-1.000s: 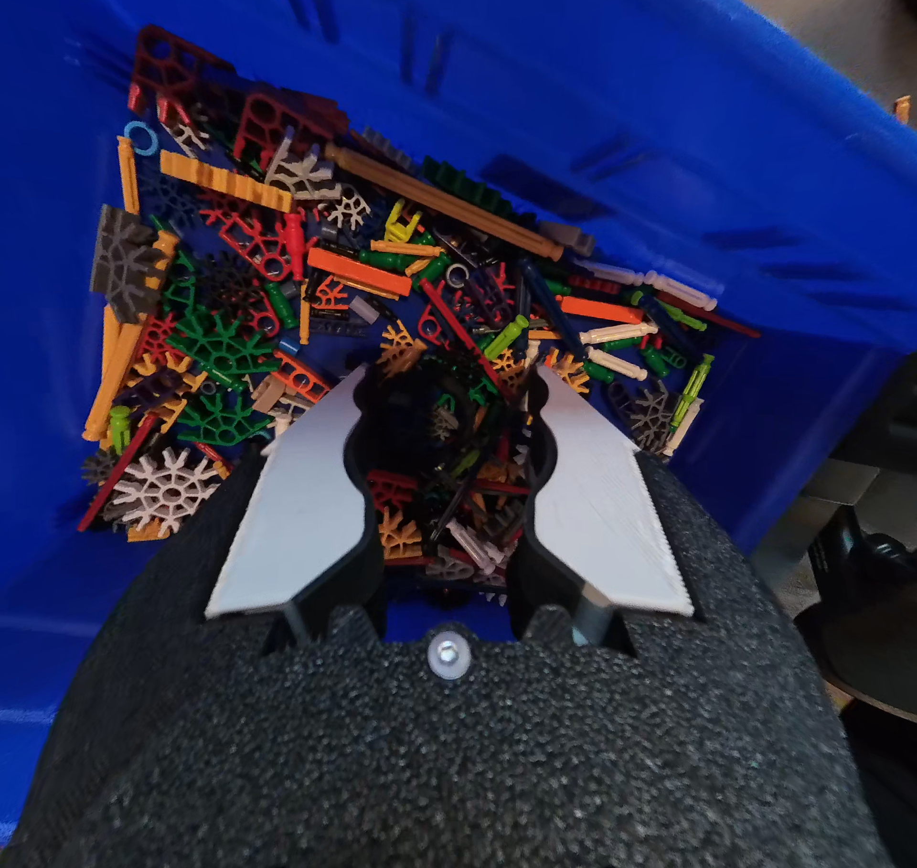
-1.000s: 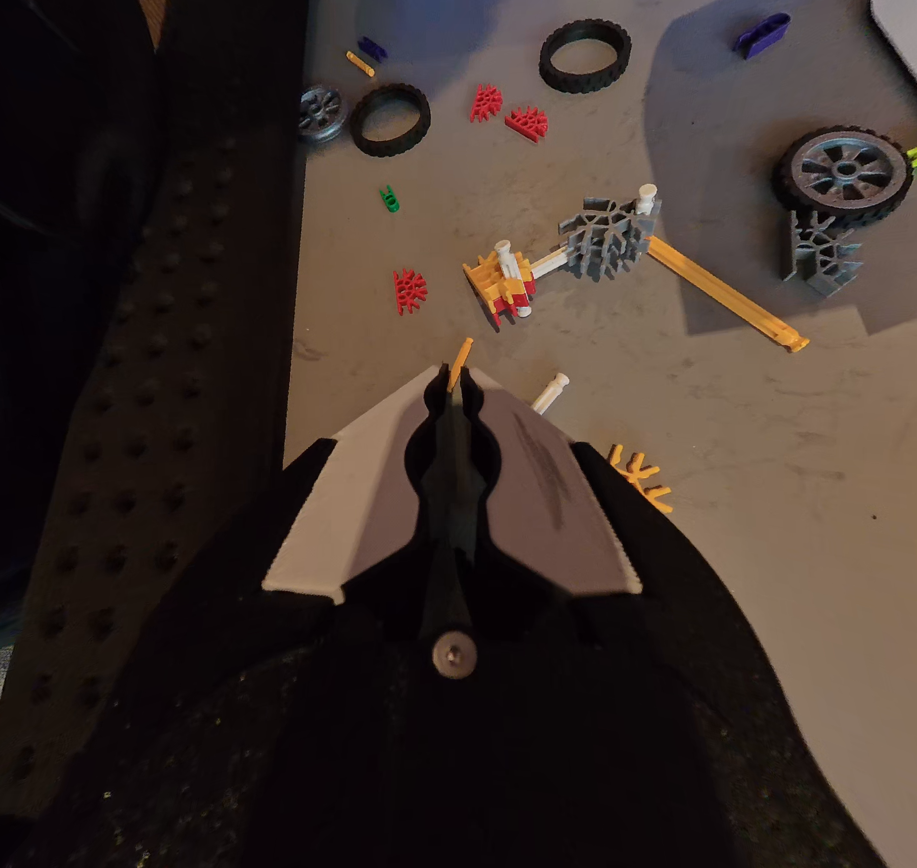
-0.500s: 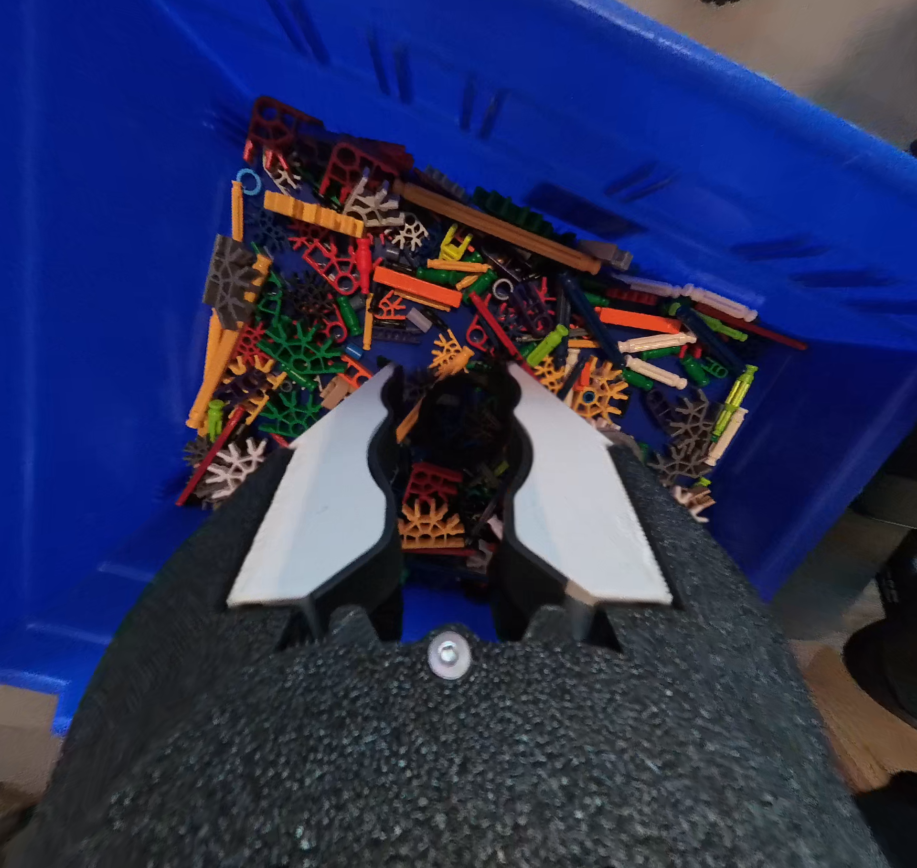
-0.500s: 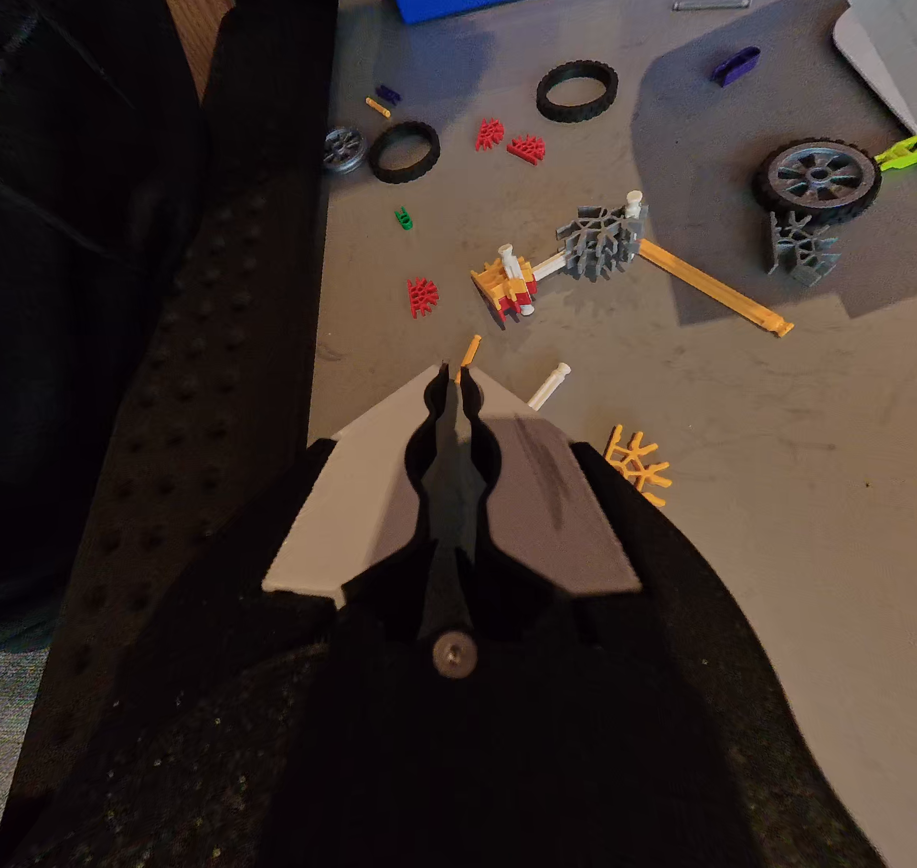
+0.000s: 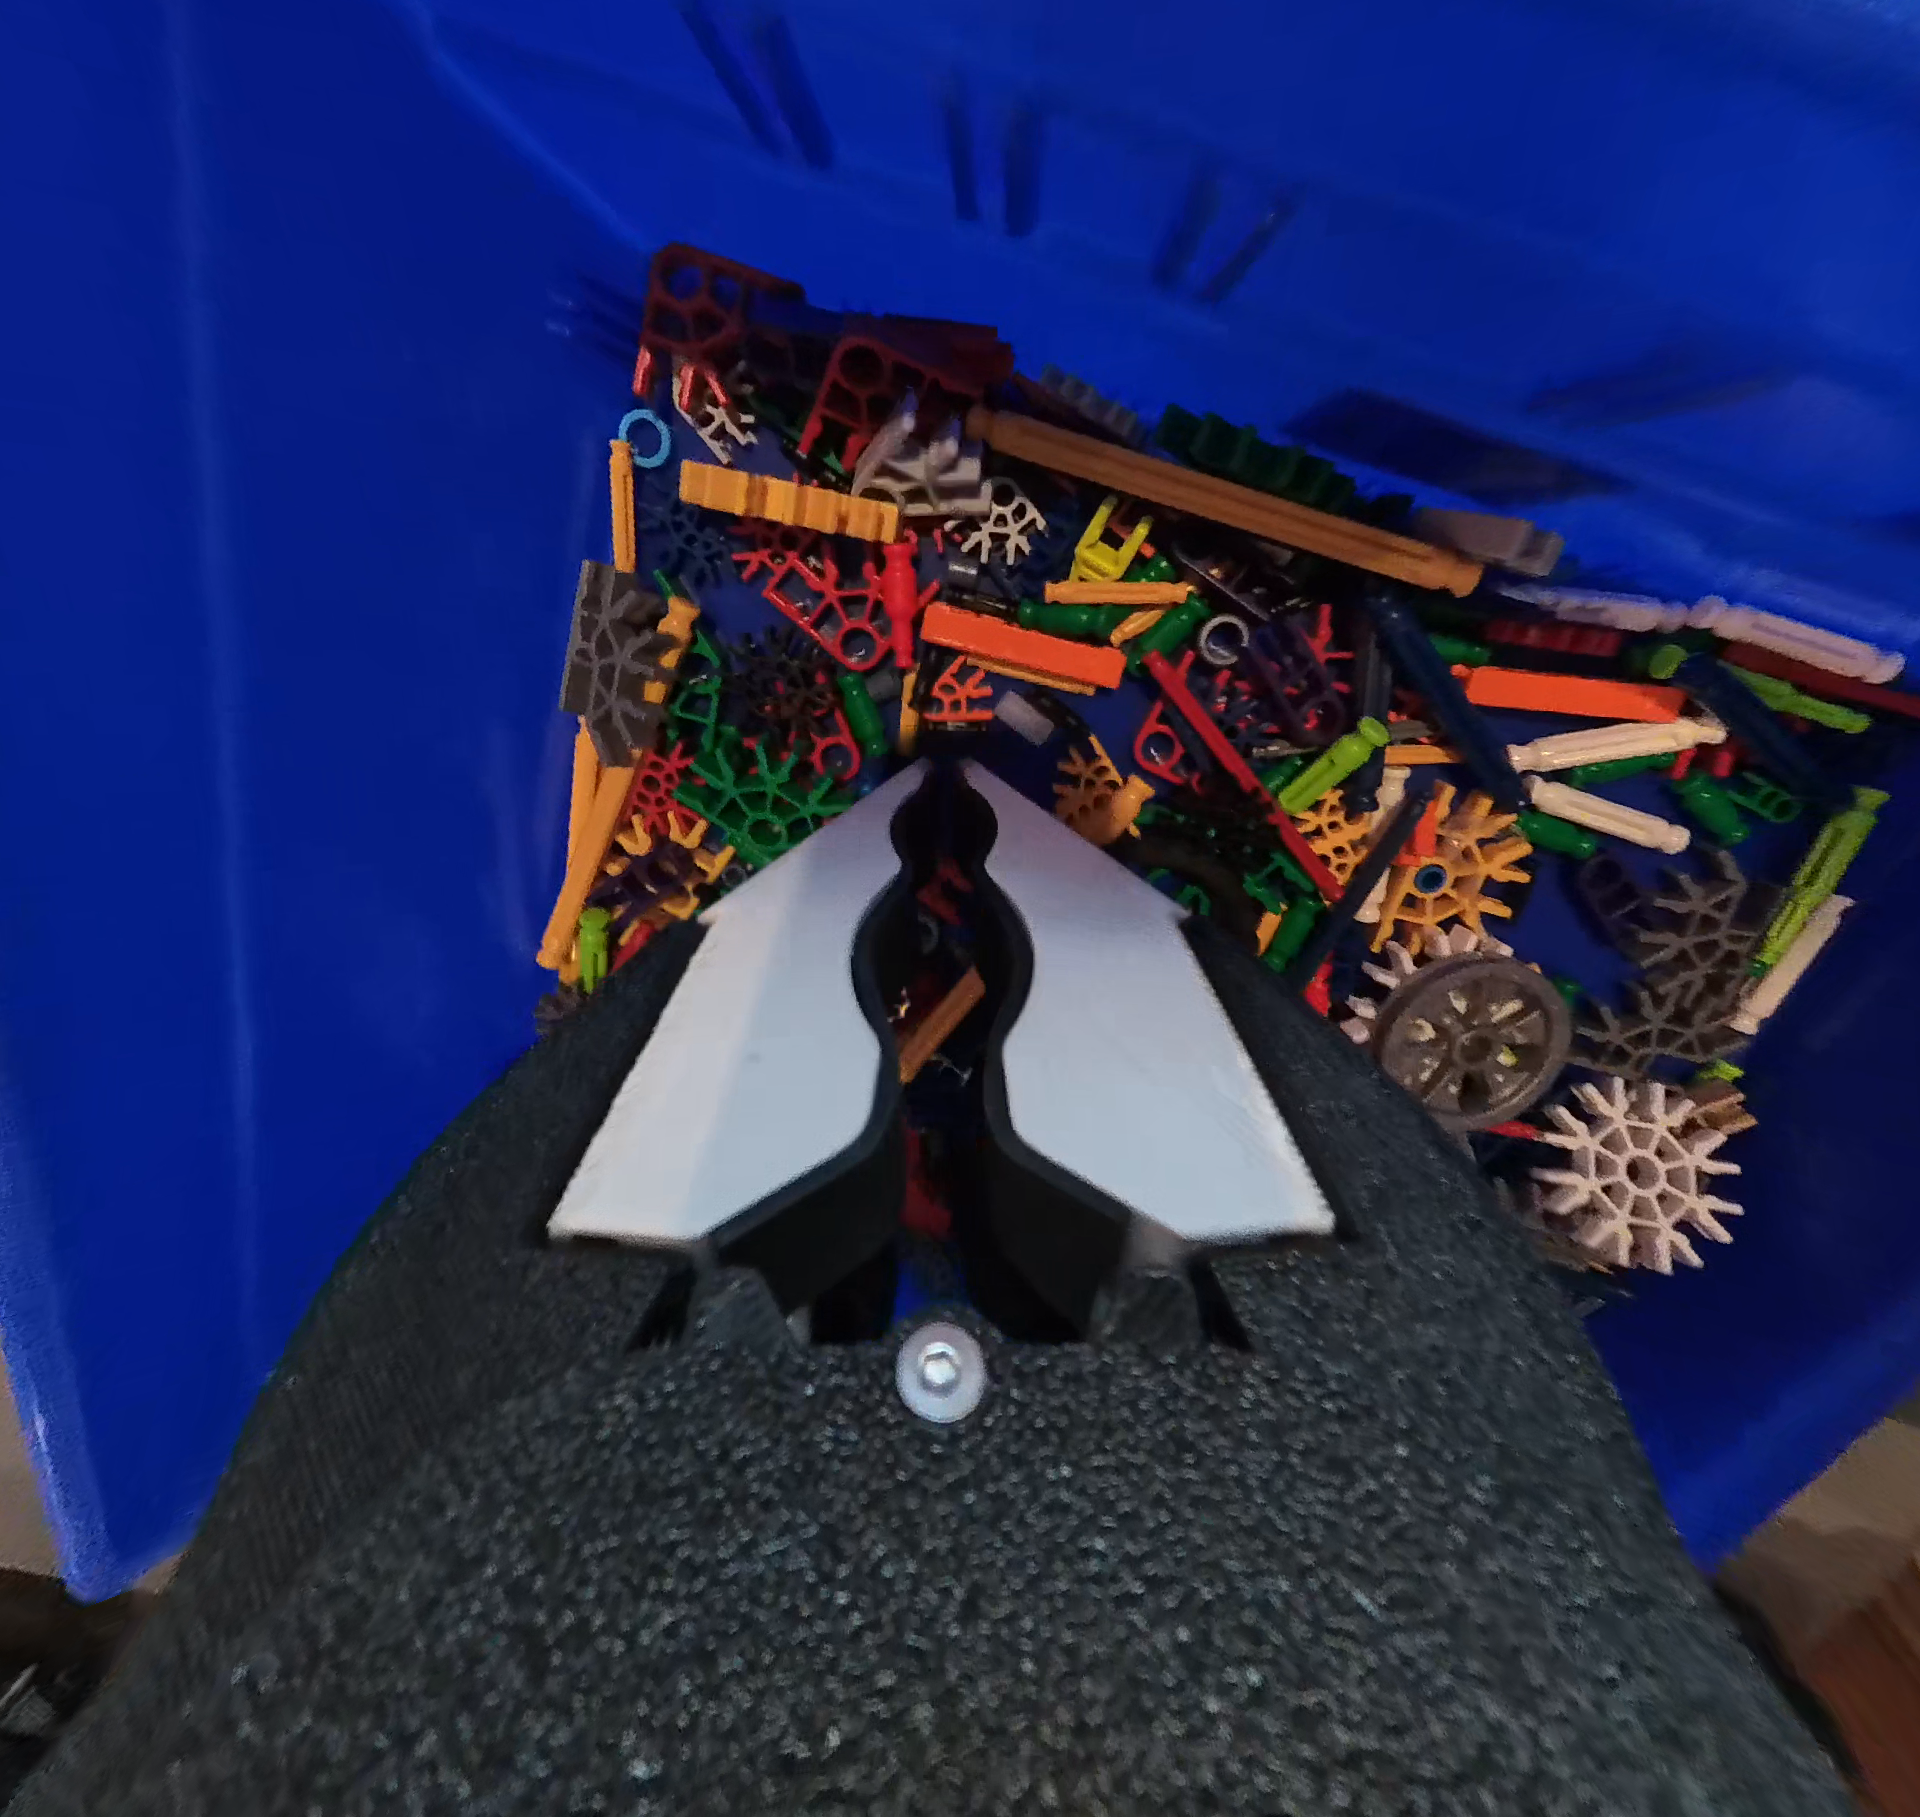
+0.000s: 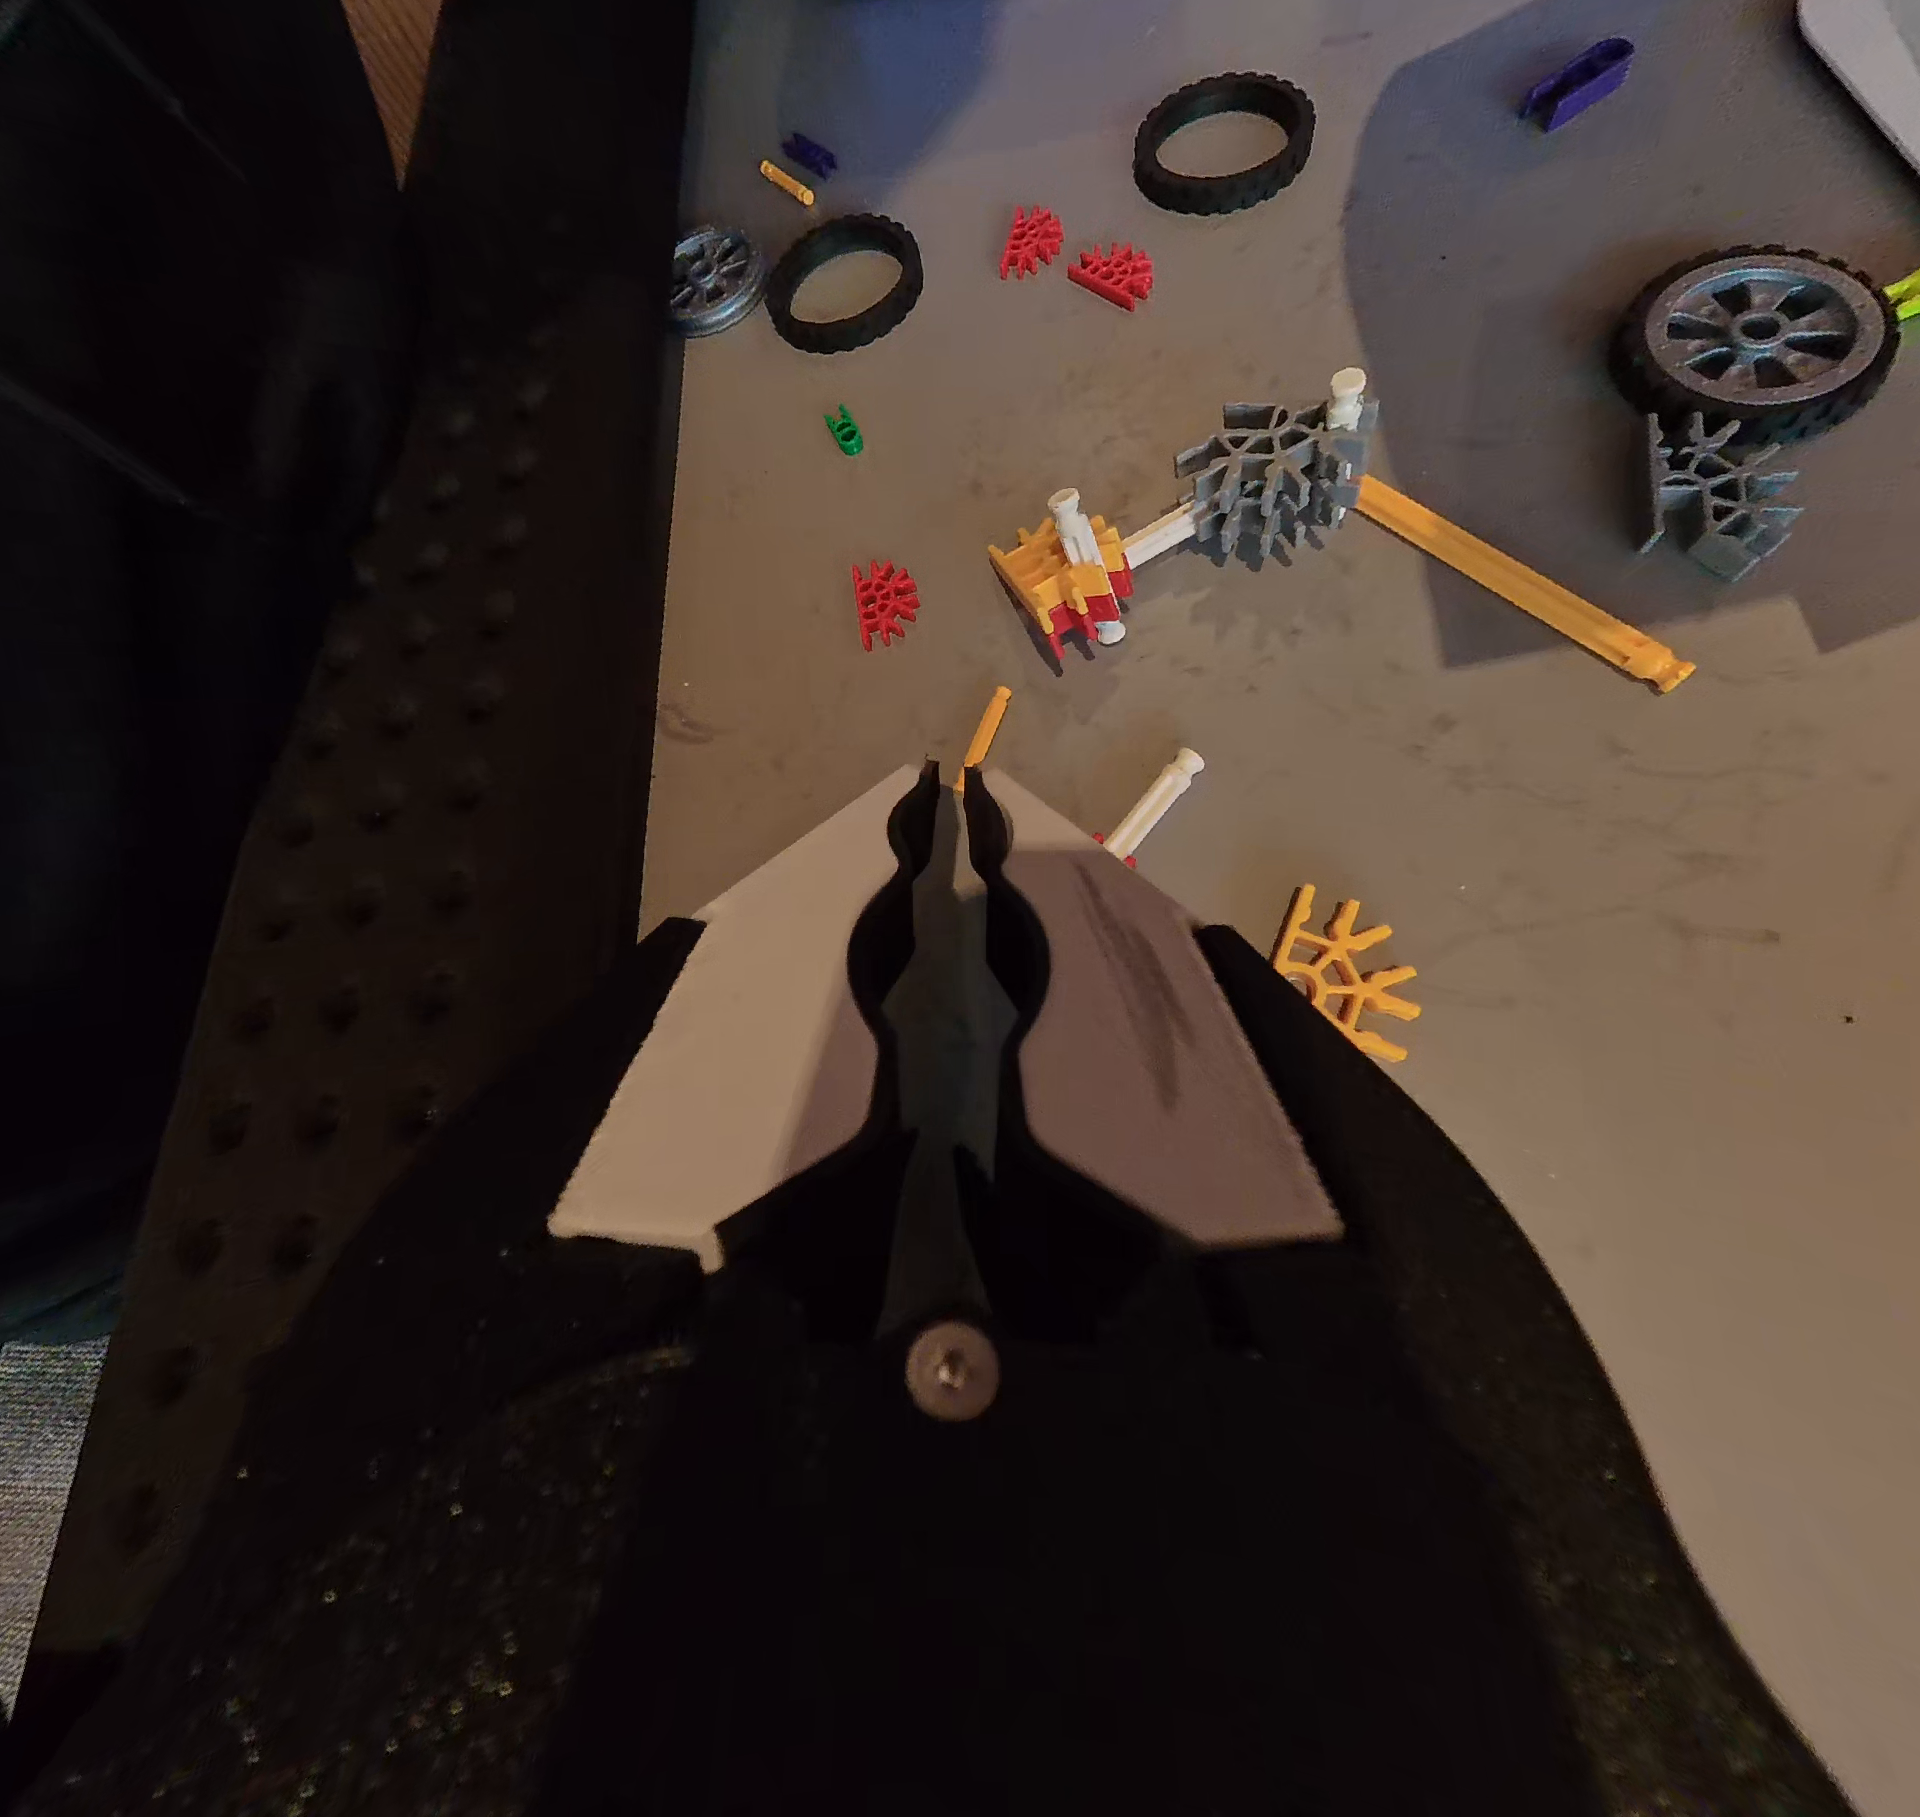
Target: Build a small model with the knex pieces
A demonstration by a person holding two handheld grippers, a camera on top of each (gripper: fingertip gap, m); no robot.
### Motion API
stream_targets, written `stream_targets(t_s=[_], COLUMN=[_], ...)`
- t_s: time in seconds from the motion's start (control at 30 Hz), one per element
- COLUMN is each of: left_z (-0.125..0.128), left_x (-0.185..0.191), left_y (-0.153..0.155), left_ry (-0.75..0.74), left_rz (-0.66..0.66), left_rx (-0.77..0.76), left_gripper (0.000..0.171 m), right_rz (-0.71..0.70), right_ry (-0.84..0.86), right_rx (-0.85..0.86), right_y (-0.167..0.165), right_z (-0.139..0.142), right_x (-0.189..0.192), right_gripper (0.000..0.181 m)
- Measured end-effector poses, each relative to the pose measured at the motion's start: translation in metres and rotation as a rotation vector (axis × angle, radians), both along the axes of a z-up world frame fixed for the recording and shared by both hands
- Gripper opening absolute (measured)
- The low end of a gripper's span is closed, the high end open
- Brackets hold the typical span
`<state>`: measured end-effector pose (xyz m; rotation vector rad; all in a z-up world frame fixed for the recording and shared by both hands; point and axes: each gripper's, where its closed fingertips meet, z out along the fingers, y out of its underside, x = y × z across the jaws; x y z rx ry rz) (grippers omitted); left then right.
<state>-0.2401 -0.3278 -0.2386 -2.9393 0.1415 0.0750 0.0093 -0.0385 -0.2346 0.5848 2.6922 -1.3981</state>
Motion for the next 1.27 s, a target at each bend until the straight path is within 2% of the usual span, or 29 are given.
stream_targets(t_s=[0.13,0.3,0.43,0.87,1.27], left_z=[0.002,0.022,0.028,0.000,-0.006], left_x=[-0.006,-0.025,-0.035,-0.020,-0.017], left_y=[0.002,0.004,0.005,0.005,0.003], left_ry=[0.032,0.113,0.158,0.098,0.068], left_rz=[0.003,0.065,0.087,0.028,0.041], left_rx=[0.013,0.109,0.135,0.049,0.034], left_gripper=[0.000,0.000,0.001,0.000,0.002], right_rz=[0.001,0.002,0.002,-0.001,-0.002], right_ry=[0.000,-0.006,-0.007,-0.025,-0.031], right_rx=[0.003,0.001,0.002,0.004,0.005], right_y=[0.000,0.000,0.000,0.000,0.000], right_z=[0.000,0.000,0.000,-0.002,-0.002], right_x=[0.000,0.000,0.000,0.000,-0.001], right_gripper=[0.004,0.004,0.004,0.004,0.004])
